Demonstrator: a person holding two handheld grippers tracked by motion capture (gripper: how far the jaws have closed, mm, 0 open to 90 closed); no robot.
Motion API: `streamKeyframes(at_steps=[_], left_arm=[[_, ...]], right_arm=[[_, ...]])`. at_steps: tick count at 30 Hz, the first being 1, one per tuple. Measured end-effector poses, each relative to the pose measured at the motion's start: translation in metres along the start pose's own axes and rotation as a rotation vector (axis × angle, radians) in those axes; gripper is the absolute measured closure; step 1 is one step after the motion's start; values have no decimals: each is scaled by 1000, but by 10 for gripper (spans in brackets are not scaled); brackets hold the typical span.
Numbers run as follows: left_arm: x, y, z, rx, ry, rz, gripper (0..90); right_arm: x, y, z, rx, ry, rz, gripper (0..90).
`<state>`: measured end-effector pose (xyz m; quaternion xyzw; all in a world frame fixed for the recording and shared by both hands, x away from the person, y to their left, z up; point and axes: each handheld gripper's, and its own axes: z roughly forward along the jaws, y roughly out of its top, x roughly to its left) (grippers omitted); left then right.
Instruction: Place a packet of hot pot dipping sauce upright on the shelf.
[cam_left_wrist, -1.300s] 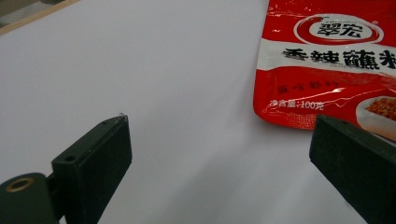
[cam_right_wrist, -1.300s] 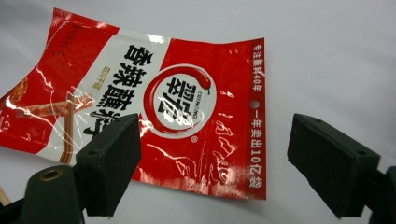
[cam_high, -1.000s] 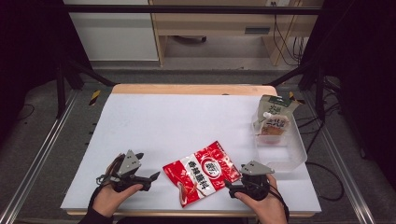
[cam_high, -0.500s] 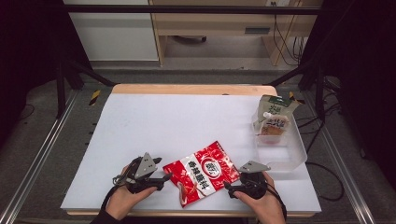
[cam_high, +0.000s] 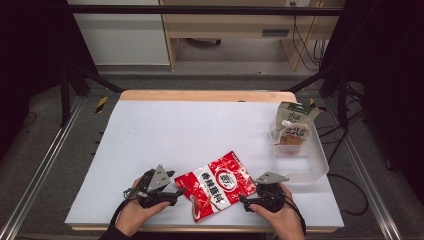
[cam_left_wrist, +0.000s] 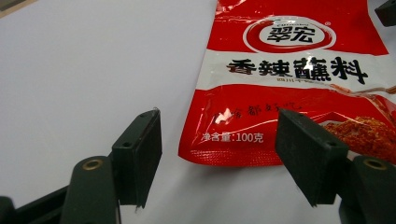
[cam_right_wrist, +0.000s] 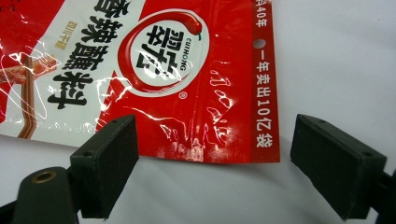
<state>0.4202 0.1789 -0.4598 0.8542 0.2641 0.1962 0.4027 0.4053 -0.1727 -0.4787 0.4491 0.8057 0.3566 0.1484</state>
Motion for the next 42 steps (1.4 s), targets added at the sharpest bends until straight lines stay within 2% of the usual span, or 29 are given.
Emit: streamKeyframes(at_steps=[3, 6, 11, 20, 24, 30, 35, 37, 38, 40, 42], left_arm=[[-1, 0, 1, 5, -4, 2, 321], [-1, -1, 2, 9, -5, -1, 320], [-1, -2, 3, 16, -4, -3, 316], [0, -3, 5, 41, -5, -1, 308], [-1, -4, 6, 49, -6, -2, 308], [-1, -5, 8, 65, -3, 1, 309], [0, -6, 10, 82, -3, 6, 310], [-1, -7, 12, 87, -2, 6, 310], [-1, -7, 12, 87, -5, 6, 310], [-1, -7, 12, 84, -6, 3, 309], [0, -6, 10, 80, -6, 0, 307]], right_arm=[[0, 0, 2, -2, 8, -5, 161], [1, 0, 2, -5, 28, 16, 168], [2, 1, 0, -12, 39, 18, 171], [7, 5, -6, -71, 79, 34, 240], [6, 4, -6, -58, 75, 28, 271], [2, 2, -5, -14, 70, 67, 331], [4, 8, -1, -15, 67, 56, 443], [6, 11, -1, -16, 49, 47, 528], [6, 12, 0, -21, 42, 23, 569], [5, 17, 0, -17, 7, 13, 679], [6, 20, 0, -11, -8, 5, 746]])
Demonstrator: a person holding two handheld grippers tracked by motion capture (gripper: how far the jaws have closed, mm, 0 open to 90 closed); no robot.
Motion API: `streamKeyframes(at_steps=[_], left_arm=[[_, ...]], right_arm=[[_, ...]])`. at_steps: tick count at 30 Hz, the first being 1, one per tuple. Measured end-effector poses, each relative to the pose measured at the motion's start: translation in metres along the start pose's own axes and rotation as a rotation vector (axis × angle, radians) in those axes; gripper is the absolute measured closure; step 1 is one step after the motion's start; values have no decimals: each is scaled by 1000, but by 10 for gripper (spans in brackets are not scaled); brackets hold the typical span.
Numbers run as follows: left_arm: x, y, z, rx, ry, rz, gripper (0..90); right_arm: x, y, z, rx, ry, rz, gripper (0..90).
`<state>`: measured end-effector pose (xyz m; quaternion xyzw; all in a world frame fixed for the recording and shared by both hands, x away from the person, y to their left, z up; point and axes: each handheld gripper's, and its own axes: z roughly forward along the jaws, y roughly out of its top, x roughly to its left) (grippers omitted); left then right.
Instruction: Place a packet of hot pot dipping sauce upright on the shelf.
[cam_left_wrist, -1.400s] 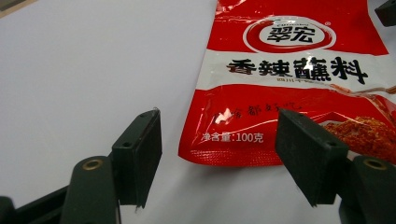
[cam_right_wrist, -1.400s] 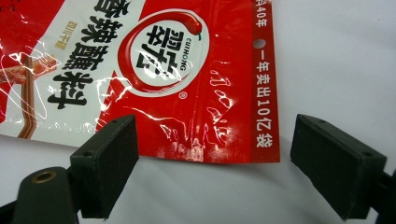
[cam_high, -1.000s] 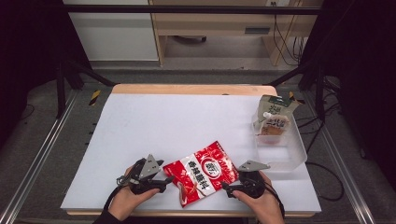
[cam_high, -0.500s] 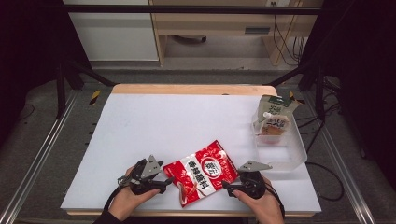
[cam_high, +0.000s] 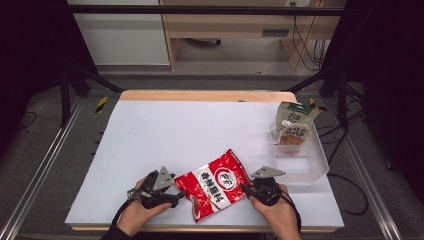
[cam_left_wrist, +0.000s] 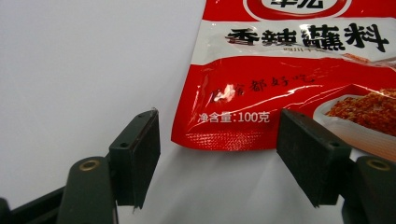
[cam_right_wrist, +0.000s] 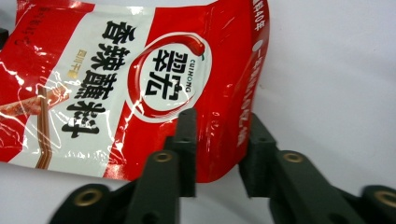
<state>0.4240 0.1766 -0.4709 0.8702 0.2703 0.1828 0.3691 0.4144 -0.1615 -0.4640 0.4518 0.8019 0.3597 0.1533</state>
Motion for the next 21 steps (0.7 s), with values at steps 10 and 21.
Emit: streamKeyframes(at_steps=[10, 21], left_arm=[[15, 4, -18, -43, 2, -14, 256], [40, 20, -38, -50, 14, -13, 127]], right_arm=[[4, 32, -6, -45, -10, -87, 900], [15, 98, -5, -38, 18, -291, 900]])
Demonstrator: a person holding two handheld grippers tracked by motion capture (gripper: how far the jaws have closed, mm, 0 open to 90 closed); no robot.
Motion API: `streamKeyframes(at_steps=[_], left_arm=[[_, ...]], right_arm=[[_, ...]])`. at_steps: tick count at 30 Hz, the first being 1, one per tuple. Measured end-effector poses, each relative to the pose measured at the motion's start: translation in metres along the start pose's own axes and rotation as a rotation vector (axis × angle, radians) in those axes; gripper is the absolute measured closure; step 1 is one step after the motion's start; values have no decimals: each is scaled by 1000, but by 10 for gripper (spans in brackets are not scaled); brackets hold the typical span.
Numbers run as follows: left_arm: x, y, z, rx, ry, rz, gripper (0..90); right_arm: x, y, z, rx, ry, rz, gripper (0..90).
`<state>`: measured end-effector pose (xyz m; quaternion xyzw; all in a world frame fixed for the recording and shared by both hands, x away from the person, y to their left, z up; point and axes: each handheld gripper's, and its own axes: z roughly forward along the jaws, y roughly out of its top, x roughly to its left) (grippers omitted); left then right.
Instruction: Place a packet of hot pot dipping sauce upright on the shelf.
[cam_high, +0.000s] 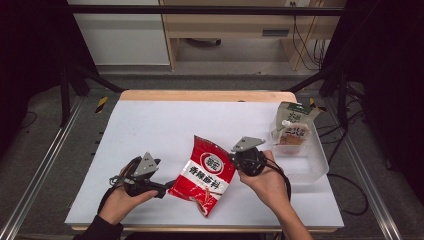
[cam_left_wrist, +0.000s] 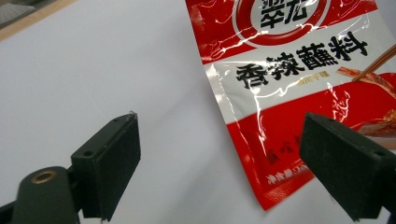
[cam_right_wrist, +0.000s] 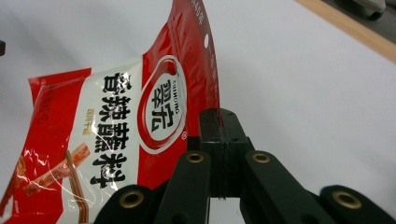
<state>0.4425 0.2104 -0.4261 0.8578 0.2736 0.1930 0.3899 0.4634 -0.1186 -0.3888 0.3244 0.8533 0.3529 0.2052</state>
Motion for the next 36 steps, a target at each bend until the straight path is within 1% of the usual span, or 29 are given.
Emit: streamKeyframes(at_steps=[2, 7, 8, 13, 16, 19, 21, 25, 26, 27, 31, 34, 35, 36], left_arm=[[4, 4, -3, 2, 0, 3, 124], [14, 13, -10, 1, 14, 4, 123], [15, 15, -11, 4, 17, 10, 123], [21, 20, -16, -3, 23, 11, 126], [23, 24, -18, -7, 22, 16, 129], [25, 28, -18, -6, 21, 28, 133], [26, 31, -19, -13, 18, 36, 141], [29, 39, -20, -17, 8, 50, 168], [29, 41, -20, -22, 5, 50, 174], [30, 44, -20, -28, -1, 54, 177], [33, 50, -23, -50, -12, 70, 255], [34, 55, -24, -61, -32, 88, 316], [34, 57, -24, -61, -35, 92, 324], [34, 58, -23, -61, -38, 98, 330]], right_arm=[[0, 9, 0, -11, 14, -17, 900], [2, 31, -2, -25, 14, -81, 900], [3, 35, -3, -31, 14, -88, 900], [5, 49, -10, -63, 37, -139, 900], [8, 53, -13, -68, 50, -161, 900], [11, 57, -15, -75, 66, -182, 900], [13, 58, -17, -79, 73, -194, 900], [16, 61, -20, -93, 85, -211, 900], [17, 62, -21, -105, 88, -219, 900], [17, 63, -23, -104, 92, -224, 900], [22, 66, -28, -128, 109, -254, 900], [25, 68, -31, -136, 122, -273, 900], [25, 69, -31, -139, 125, -280, 900], [27, 69, -32, -140, 126, -276, 900]])
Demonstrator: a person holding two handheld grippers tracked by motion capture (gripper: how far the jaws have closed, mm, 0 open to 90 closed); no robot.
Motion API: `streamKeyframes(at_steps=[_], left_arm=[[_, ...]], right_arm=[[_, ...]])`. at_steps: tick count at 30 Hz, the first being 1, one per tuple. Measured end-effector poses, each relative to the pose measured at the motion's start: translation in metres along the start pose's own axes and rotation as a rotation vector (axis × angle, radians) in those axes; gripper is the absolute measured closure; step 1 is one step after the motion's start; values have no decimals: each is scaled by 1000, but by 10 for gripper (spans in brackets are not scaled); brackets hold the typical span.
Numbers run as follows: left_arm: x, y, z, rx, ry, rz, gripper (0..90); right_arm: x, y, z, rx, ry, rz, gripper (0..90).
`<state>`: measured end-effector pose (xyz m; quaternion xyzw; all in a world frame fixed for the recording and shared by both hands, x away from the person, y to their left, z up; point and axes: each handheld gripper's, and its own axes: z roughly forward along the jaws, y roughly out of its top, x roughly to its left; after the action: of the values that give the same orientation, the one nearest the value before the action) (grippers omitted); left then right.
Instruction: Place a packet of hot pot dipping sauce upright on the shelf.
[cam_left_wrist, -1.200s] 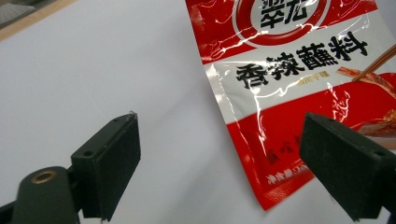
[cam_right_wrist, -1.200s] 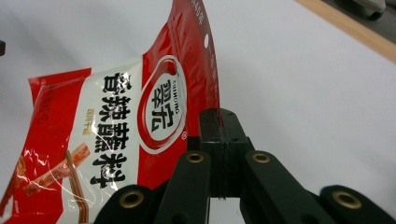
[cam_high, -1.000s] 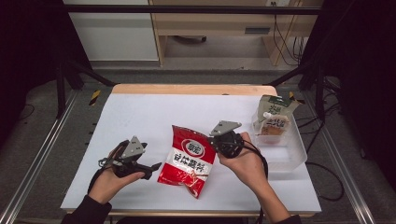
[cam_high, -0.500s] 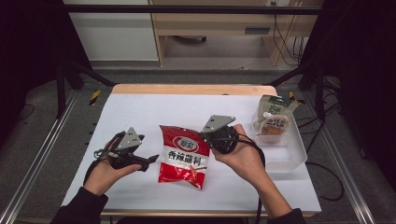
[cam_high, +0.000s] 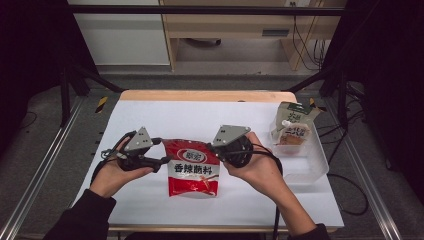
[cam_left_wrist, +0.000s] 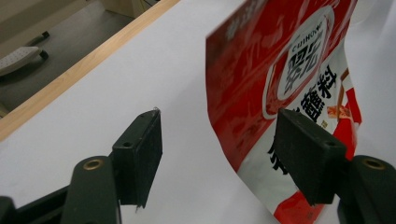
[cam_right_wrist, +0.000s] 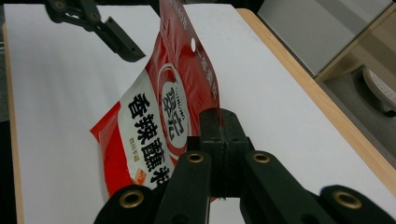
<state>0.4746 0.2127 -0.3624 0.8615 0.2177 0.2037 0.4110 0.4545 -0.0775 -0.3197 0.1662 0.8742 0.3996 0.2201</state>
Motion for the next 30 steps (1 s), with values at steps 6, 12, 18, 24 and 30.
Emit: streamKeyframes(at_steps=[6, 12, 18, 24, 30], left_arm=[[0, 8, 4, -7, -39, 29, 417], [1, 15, 5, -14, -79, 10, 571], [-3, 19, 4, 23, -102, 20, 742], [-7, 23, 4, 23, -138, 27, 895], [-9, 33, -1, 10, -150, 43, 900]], right_arm=[[3, 5, -1, -11, 15, -20, 900], [3, 6, -2, -5, 26, -30, 900], [-1, 3, -4, 9, 20, -16, 900], [-6, -2, -8, 8, 17, -1, 900], [-9, -2, -16, -9, 13, 10, 900]])
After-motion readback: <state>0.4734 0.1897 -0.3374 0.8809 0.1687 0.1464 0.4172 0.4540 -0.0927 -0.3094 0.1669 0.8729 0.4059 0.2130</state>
